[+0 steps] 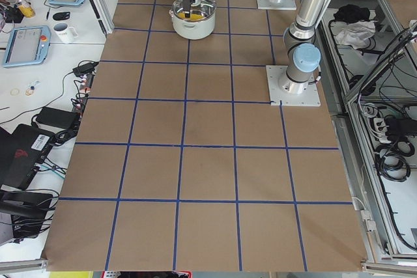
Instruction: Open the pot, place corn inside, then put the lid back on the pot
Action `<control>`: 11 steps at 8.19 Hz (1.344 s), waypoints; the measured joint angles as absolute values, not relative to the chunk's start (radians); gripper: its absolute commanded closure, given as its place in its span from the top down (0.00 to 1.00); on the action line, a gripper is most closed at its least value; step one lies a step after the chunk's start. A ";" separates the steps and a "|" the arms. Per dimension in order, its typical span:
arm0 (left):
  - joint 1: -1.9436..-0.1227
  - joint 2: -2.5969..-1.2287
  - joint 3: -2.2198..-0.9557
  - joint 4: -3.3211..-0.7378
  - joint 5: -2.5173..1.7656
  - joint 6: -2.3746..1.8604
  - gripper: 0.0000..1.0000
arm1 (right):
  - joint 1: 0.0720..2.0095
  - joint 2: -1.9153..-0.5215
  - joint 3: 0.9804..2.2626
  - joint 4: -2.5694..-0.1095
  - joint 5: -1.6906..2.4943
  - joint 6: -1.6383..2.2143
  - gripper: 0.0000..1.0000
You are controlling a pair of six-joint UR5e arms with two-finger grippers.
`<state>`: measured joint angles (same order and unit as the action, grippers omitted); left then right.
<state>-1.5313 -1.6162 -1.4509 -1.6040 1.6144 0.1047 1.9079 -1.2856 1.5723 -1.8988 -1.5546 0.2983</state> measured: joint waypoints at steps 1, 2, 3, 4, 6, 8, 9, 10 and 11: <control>-1.532 -1.619 -1.451 -1.603 1.614 0.106 1.00 | 1.906 -1.285 1.572 -1.900 -1.555 0.292 0.00; -1.532 -1.624 -1.451 -1.603 1.614 0.107 1.00 | 1.905 -1.284 1.572 -1.903 -1.555 0.288 0.00; -1.532 -1.625 -1.451 -1.603 1.614 0.107 1.00 | 1.903 -1.281 1.572 -1.912 -1.555 0.286 0.00; -1.531 -1.625 -1.451 -1.602 1.613 0.107 1.00 | 1.903 -1.275 1.572 -1.926 -1.555 0.285 0.00; -1.531 -1.629 -1.452 -1.602 1.613 0.107 1.00 | 1.902 -1.269 1.572 -1.949 -1.555 0.284 0.00; -1.532 -1.630 -1.452 -1.602 1.612 0.105 1.00 | 1.902 -1.267 1.572 -1.961 -1.556 0.284 0.91; -1.532 -1.630 -1.452 -1.601 1.612 0.106 1.00 | 1.902 -1.266 1.573 -1.962 -1.557 0.285 1.00; -1.532 -1.630 -1.452 -1.601 1.612 0.108 1.00 | 1.902 -1.266 1.576 -1.962 -1.561 0.289 1.00; -1.532 -1.630 -1.452 -1.601 1.612 0.108 1.00 | 1.902 -1.270 1.576 -1.961 -1.565 0.293 1.00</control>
<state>-1.5324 -1.6299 -1.4518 -1.6014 1.6121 0.1082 1.9021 -1.2698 1.5763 -1.9612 -1.5646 0.2934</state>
